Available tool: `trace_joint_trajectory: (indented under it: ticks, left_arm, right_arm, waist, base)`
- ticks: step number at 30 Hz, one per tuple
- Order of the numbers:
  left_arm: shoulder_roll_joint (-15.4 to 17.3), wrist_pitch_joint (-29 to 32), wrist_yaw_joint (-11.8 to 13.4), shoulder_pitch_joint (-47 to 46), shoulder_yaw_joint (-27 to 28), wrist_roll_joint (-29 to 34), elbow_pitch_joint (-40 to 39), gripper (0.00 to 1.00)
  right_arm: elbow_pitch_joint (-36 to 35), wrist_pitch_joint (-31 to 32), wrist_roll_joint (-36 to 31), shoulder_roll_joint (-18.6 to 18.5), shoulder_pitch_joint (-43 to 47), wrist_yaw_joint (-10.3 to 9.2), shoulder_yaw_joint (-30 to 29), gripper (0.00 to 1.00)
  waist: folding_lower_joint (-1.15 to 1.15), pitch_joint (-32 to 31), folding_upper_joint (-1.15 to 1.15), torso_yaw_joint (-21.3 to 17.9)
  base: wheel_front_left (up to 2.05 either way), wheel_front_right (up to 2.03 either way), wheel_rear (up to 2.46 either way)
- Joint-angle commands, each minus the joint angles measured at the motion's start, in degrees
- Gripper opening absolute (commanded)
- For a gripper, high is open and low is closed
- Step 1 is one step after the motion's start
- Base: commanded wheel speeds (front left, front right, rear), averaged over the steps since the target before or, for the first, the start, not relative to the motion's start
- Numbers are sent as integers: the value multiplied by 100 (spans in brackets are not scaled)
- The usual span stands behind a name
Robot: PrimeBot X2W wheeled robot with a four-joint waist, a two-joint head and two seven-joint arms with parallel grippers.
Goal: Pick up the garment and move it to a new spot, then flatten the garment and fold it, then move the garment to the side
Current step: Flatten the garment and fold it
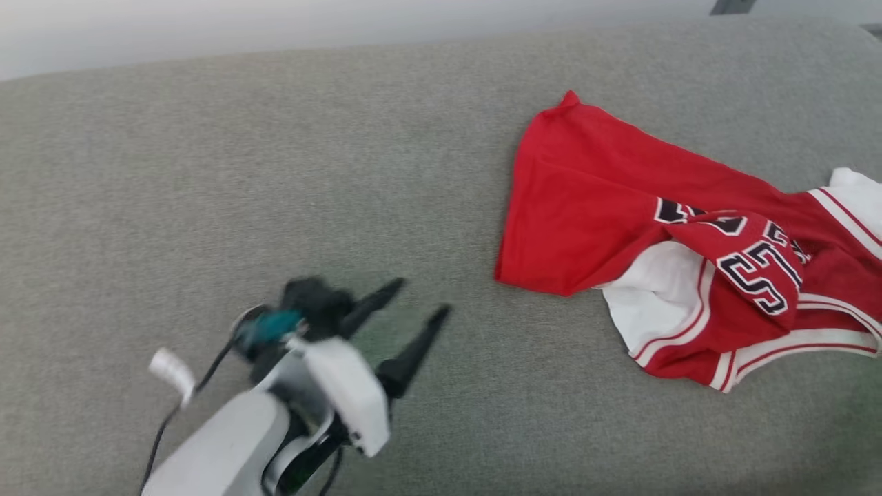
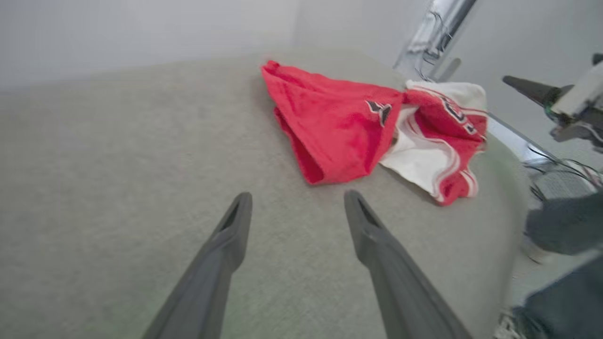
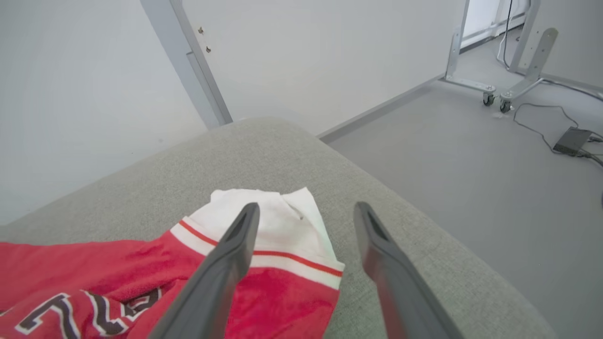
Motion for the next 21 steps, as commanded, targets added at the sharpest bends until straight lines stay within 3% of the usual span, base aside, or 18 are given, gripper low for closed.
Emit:
trace_joint_trajectory:
  ticks: [1, 3, 6, 8, 14, 21]
  left_arm:
    - [27, 153, -11, -120, -102, -191, -56, 100]
    - [170, 855, -10, -581, -551, -921, -234, 100]
    - [89, 1965, -11, -1071, -964, -2356, -409, 100]
    - [170, 2451, -10, -1527, -1090, -2747, -305, 100]
    - [-247, 3104, -12, -2260, -1524, -3157, 548, 100]
    - [-515, 2833, -12, -2744, -1703, -3164, 1668, 100]
  right_arm:
    - [-100, -25, -71, 87, 31, -2, -35, 100]
    - [-424, -25, -320, 336, 68, -2, -223, 100]
    - [-787, -26, -581, 686, 15, -2, -344, 100]
    - [-979, -26, -693, 871, -64, -2, -352, 100]
    - [-1405, 24, -826, 1223, -164, -2, -341, 100]
    - [-1631, 36, -795, 1414, -170, -2, -432, 100]
  waist:
    - [0, 61, 0, -79]
    - [0, 151, 0, -214]
    - [0, 292, 0, -453]
    - [0, 409, 0, -626]
    - [0, 700, 0, -1114]
    - [0, 932, 0, -1600]
  base:
    - [0, 0, 0]
    - [0, 0, 0]
    - [0, 0, 0]
    - [0, 0, 0]
    - [0, 0, 0]
    - [0, 0, 0]
